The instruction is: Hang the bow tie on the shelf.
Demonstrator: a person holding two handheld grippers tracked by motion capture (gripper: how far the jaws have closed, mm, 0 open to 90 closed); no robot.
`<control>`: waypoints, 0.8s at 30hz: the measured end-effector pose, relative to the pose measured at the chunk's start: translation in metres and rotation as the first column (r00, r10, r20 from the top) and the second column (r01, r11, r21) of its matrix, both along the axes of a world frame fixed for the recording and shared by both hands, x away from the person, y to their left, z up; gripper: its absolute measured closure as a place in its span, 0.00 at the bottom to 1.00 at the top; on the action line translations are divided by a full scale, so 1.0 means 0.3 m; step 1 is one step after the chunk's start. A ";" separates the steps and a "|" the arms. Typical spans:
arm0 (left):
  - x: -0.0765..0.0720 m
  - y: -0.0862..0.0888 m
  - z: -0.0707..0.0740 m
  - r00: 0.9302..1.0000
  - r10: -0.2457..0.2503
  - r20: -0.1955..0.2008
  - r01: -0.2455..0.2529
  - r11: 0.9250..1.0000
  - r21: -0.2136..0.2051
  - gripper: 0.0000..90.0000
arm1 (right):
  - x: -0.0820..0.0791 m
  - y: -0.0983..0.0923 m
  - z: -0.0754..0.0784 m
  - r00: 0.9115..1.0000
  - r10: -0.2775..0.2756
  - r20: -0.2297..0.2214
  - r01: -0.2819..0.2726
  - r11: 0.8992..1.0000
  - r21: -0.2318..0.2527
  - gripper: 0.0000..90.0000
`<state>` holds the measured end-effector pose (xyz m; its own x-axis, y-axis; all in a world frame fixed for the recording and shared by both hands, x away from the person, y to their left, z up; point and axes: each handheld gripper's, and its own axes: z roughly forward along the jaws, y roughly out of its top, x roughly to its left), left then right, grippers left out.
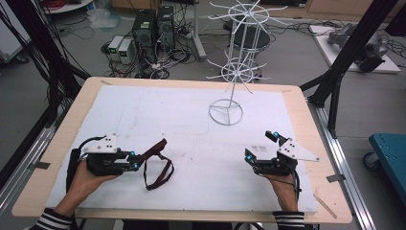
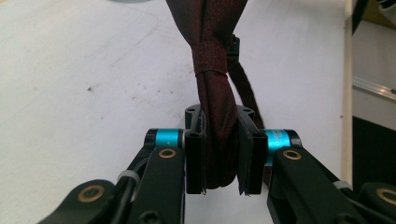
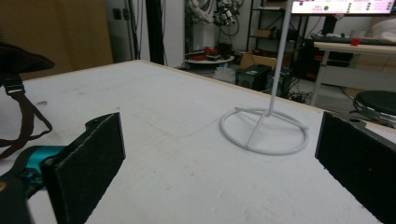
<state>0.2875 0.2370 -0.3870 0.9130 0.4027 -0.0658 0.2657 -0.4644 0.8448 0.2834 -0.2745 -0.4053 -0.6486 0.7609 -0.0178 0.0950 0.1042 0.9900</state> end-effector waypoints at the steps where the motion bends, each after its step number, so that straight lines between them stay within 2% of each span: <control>1: 0.003 -0.003 0.005 1.000 -0.007 -0.001 0.007 1.000 -0.004 0.84 | 0.000 0.000 0.000 1.000 0.000 0.000 0.000 1.000 0.000 0.01; 7: 0.021 -0.016 0.038 0.999 -0.051 0.014 0.052 0.998 -0.047 0.84 | 0.016 0.022 0.045 0.997 0.077 -0.004 -0.077 0.997 0.009 0.01; 9: 0.024 -0.022 0.045 0.997 -0.067 0.029 0.068 0.996 -0.054 0.84 | 0.020 0.036 0.071 0.991 0.130 -0.008 -0.130 0.991 0.011 0.01; 10: 0.026 -0.024 0.048 0.996 -0.078 0.034 0.080 0.995 -0.053 0.84 | 0.020 0.036 0.071 0.991 0.130 -0.008 -0.130 0.991 0.011 0.01; 12: 0.028 -0.033 0.053 0.995 -0.089 0.040 0.091 0.995 -0.052 0.84 | 0.022 0.048 0.089 0.986 0.165 -0.013 -0.165 0.986 0.005 0.01; 14: 0.031 -0.040 0.055 0.994 -0.099 0.040 0.101 0.994 -0.050 0.84 | 0.025 0.062 0.106 0.980 0.199 -0.014 -0.199 0.980 -0.013 0.01; 18: 0.040 -0.054 0.062 0.991 -0.126 0.044 0.128 0.991 -0.049 0.84 | 0.039 0.093 0.147 0.956 0.292 -0.034 -0.293 0.956 -0.019 0.01; 20: 0.044 -0.061 0.070 0.988 -0.144 0.052 0.146 0.989 -0.034 0.84 | 0.044 0.107 0.163 0.949 0.313 -0.040 -0.314 0.949 -0.031 0.01; 24: 0.050 -0.081 0.093 0.982 -0.176 0.063 0.179 0.983 -0.049 0.84 | 0.056 0.146 0.194 0.933 0.359 -0.039 -0.361 0.931 -0.061 0.01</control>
